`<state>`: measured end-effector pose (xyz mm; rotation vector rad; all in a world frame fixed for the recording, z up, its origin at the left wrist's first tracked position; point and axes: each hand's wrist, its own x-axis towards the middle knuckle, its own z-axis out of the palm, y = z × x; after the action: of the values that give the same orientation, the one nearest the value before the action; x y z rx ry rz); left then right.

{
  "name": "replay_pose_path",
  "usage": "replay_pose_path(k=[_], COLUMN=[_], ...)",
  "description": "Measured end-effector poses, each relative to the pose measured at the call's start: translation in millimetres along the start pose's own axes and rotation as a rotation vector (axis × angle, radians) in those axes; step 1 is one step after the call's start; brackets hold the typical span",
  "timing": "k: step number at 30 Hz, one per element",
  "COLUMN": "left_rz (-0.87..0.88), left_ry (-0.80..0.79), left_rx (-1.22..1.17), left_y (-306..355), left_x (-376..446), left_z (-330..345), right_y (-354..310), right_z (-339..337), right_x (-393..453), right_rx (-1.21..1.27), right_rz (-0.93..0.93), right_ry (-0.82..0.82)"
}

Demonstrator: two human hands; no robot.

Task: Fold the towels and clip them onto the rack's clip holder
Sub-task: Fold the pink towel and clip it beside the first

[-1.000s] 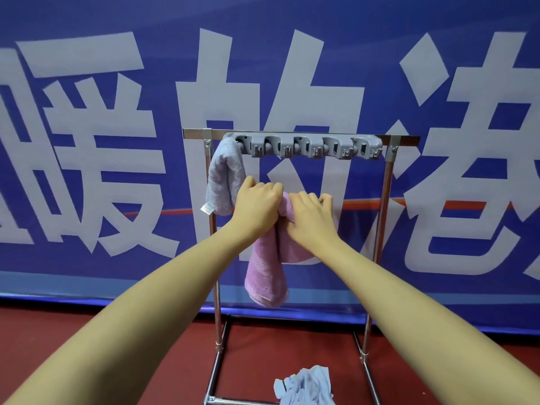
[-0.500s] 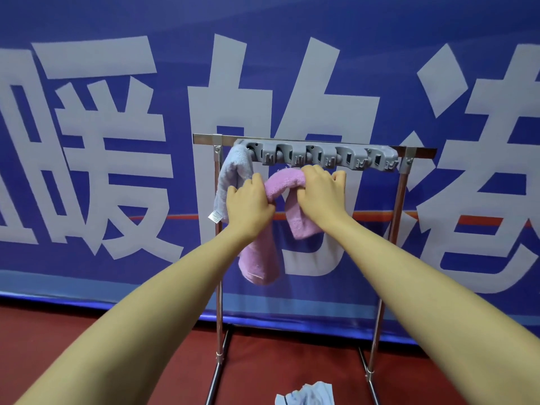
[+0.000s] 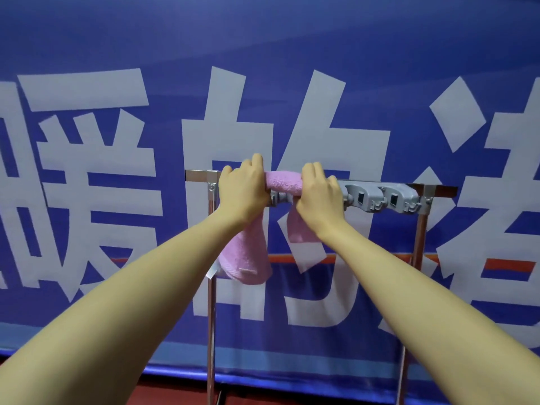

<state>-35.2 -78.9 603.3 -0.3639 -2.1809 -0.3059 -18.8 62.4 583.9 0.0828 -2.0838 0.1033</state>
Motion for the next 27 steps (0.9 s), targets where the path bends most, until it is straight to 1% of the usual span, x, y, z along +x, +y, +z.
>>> replay_pose_path(k=[3,5,9,11,14,19,23,25,27], left_rz=[-0.021,-0.025,-0.027,-0.004,0.060,0.114,0.126,0.111,0.077], left_ry=[0.023,0.024,-0.026,-0.057,-0.052,-0.068,-0.073,-0.075,-0.073], left_rx=[0.010,0.000,0.011,0.035,0.008,-0.108,-0.205,-0.193,-0.104], left_y=[-7,-9,-12,-14,-19,-24,-26,-28,-27], left_x=[14,19,21,17,10,1,1,0,-7], left_z=[14,22,34,41,52,64,61,61,64], right_y=[2,2,-2,0,1,-3,-7,-7,-6], right_z=[20,32,50,61,71,77,78,75,71], right_x=[12,13,5,-2,-16,-23,-13,-8,-5], right_rx=[0.020,0.025,-0.090,-0.125,-0.134,-0.020,0.027,0.055,0.076], right_rz=[0.026,0.009,-0.036,-0.063,-0.064,-0.025,-0.107,-0.122,-0.105], right_ry=[0.023,0.047,0.109,0.082,0.053,0.041,0.004,-0.021,-0.048])
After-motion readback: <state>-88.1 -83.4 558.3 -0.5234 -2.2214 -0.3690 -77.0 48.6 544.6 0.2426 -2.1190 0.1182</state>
